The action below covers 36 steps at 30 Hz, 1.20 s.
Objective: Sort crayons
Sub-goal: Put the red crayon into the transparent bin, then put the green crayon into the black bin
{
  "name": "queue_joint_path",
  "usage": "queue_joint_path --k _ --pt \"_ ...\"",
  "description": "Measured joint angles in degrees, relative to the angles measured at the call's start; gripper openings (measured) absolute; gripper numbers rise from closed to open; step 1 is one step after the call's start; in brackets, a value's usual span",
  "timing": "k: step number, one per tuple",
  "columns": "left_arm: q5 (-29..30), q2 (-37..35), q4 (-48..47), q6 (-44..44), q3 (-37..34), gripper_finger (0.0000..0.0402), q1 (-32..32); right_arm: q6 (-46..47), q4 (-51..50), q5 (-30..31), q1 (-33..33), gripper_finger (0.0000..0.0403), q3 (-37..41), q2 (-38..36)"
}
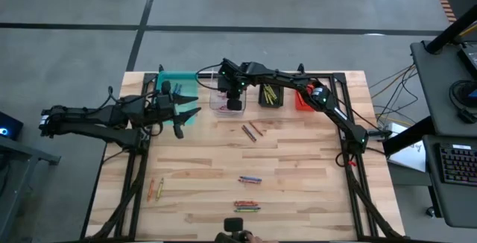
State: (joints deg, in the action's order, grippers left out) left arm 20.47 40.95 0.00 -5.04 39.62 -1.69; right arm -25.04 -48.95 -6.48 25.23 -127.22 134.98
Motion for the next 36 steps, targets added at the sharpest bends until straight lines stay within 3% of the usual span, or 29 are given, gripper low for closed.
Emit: queue_joint_path --k 6,17,25,29,36 --pt "0.01 0.26 -1.42 2.99 0.00 0.0153 0.00 -0.42 -1.29 0.56 -0.01 0.0103 -0.56 -1.31" --pt "-0.59 5.57 -16.24 26.54 0.02 0.0153 -0.56 3.58 -12.91 0.29 -0.95 0.0095 -4.66 -9.77" --pt "-6.14 9.78 -30.45 47.17 0.02 0.0142 -4.61 7.89 -23.79 -0.79 -2.95 0.0079 -3.28 -18.83" --pt "-12.42 12.32 -34.83 57.13 0.04 0.0128 -8.00 9.43 -27.01 -3.14 -4.64 0.0077 -1.65 -23.26" --pt "-16.94 19.47 -41.55 70.63 3.18 0.0110 -16.13 12.27 -26.76 -3.17 -9.43 0.0078 7.32 -32.04"
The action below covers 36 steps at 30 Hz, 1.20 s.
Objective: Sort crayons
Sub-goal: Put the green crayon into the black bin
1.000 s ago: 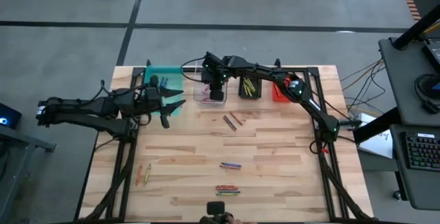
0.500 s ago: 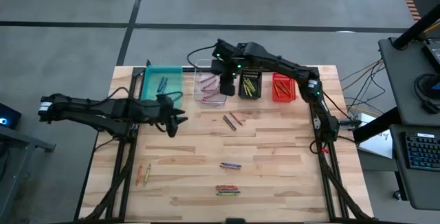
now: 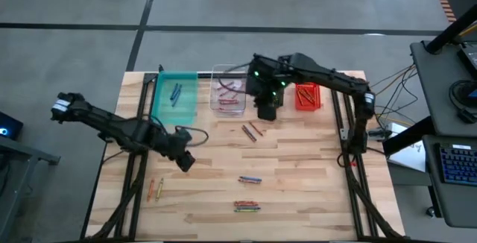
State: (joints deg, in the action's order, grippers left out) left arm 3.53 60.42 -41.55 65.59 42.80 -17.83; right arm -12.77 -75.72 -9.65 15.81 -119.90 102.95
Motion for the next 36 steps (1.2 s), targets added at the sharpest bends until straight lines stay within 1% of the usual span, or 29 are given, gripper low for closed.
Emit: queue_joint_path --k 4,7,11,15,19,24,27,36 --pt "0.69 4.61 -6.49 5.27 4.29 0.0106 -5.43 1.67 3.85 0.00 -3.16 0.0079 8.52 -5.31" --pt "1.64 8.03 -10.46 10.72 6.15 0.0106 -9.27 3.61 9.36 0.14 -5.48 0.0081 16.03 -9.17" --pt "-0.05 12.23 -12.75 20.49 6.26 0.0106 -13.52 5.95 16.34 0.12 -8.71 0.0081 24.79 -13.56" --pt "-1.99 16.63 -13.88 27.52 6.22 0.0116 -17.70 7.70 22.32 0.22 -11.74 0.0082 30.99 -15.91" --pt "-5.08 20.64 -14.63 32.22 6.22 0.0143 -20.23 8.48 24.08 0.20 -14.26 0.0082 32.98 -16.32" --pt "-7.82 25.06 -15.02 34.66 6.22 0.0175 -23.57 8.46 24.58 0.64 -16.31 0.0082 33.08 -15.83" --pt "-8.71 26.90 -15.45 38.78 6.17 0.0176 -25.92 8.78 25.16 0.66 -16.94 0.0082 33.10 -15.73" --pt "-8.74 29.52 -14.88 52.44 6.17 0.0156 -33.90 9.11 25.49 0.68 -17.06 0.0082 33.10 -15.72"
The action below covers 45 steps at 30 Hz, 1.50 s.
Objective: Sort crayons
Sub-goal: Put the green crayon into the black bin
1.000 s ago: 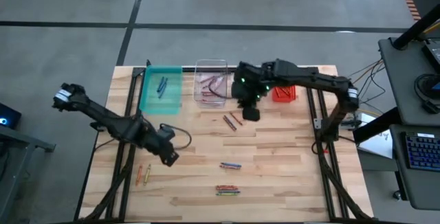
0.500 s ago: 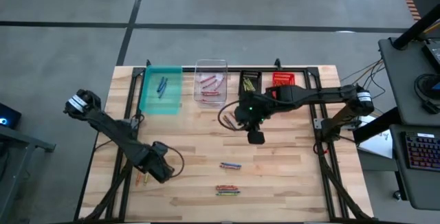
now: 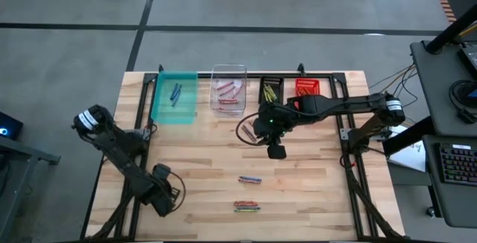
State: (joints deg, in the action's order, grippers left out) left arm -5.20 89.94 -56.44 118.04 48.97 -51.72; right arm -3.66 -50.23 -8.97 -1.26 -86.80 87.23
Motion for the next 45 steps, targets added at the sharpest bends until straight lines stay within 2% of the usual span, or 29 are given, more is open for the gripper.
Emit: queue_joint_path --k 5,12,18,21,24,28,33,35,38,45 --pt "0.19 2.52 1.39 1.59 0.00 0.0139 -1.37 -0.22 0.26 -0.01 0.00 0.0082 0.00 0.01" --pt "0.29 6.65 3.46 1.05 0.30 0.0093 -1.36 -0.28 0.23 -0.01 0.00 0.0082 0.00 0.01" --pt "3.76 5.44 5.00 0.41 0.11 0.0017 -1.53 -0.90 0.23 0.00 -0.74 0.0082 0.48 0.03" --pt "5.69 3.87 5.16 0.40 0.00 0.0009 -1.61 -0.83 0.38 0.00 -1.58 0.0082 1.45 -0.02" --pt "11.70 1.65 6.18 -0.06 0.02 0.0005 -1.27 -0.24 2.17 -0.02 -2.47 0.0082 4.14 -0.30" --pt "25.27 -1.92 8.62 -3.13 -0.02 0.0002 -1.51 0.98 8.30 -0.02 -3.41 0.0082 9.46 -0.56" --pt "48.56 -7.37 13.33 -17.82 0.00 0.0001 -0.45 2.62 23.85 0.00 -3.70 0.0082 17.65 -0.60" --pt "55.04 -9.88 16.13 -26.35 0.02 0.0001 0.55 2.66 31.41 0.01 -3.78 0.0082 21.02 -0.52" --pt "58.56 -13.34 21.93 -41.75 0.02 0.0001 3.14 3.42 43.42 -0.02 -3.89 0.0082 25.94 -0.49" --pt "58.56 -18.58 41.54 -83.43 0.00 0.0000 8.98 4.57 66.40 0.04 -4.34 0.0082 33.84 -0.49"
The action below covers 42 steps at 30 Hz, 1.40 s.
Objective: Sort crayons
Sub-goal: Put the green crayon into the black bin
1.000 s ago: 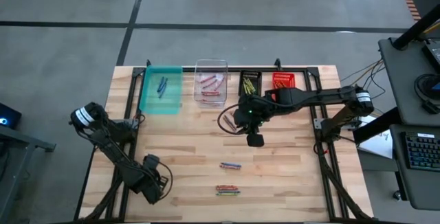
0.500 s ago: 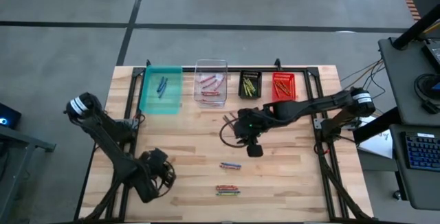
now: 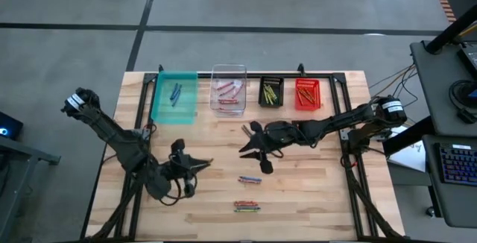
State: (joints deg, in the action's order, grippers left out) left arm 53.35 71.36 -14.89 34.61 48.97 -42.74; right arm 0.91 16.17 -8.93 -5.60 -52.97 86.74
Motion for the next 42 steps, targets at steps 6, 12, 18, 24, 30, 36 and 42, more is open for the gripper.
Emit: queue_joint_path --k 6,12,18,24,30,36,42 --pt "-0.32 -0.82 13.45 -21.42 -2.26 0.0000 4.27 0.15 12.70 -0.02 -1.04 0.0082 2.05 0.00" --pt "-9.23 -0.59 38.23 -34.94 -9.20 0.0000 9.52 -0.02 16.19 0.11 -1.66 0.0082 1.37 0.00" --pt "-20.55 1.85 61.13 -39.81 -14.94 0.0000 15.75 -0.44 16.31 1.16 -1.78 0.0082 0.27 0.00" --pt "-24.43 5.44 66.58 -40.85 -15.63 0.0000 19.25 -1.48 16.33 3.35 -1.78 0.0082 -0.25 0.00" --pt "-24.36 6.97 66.89 -42.90 -14.47 0.0000 19.87 -1.03 16.34 5.01 -1.78 0.0094 -1.20 0.03" --pt "-24.11 9.26 66.85 -43.41 -12.17 0.0000 20.43 -1.47 15.82 5.03 -1.78 0.0130 -2.41 0.07" --pt "-23.92 11.17 66.84 -44.48 -10.19 0.0000 20.57 -2.46 15.55 4.93 -1.78 0.0134 -2.71 0.07"
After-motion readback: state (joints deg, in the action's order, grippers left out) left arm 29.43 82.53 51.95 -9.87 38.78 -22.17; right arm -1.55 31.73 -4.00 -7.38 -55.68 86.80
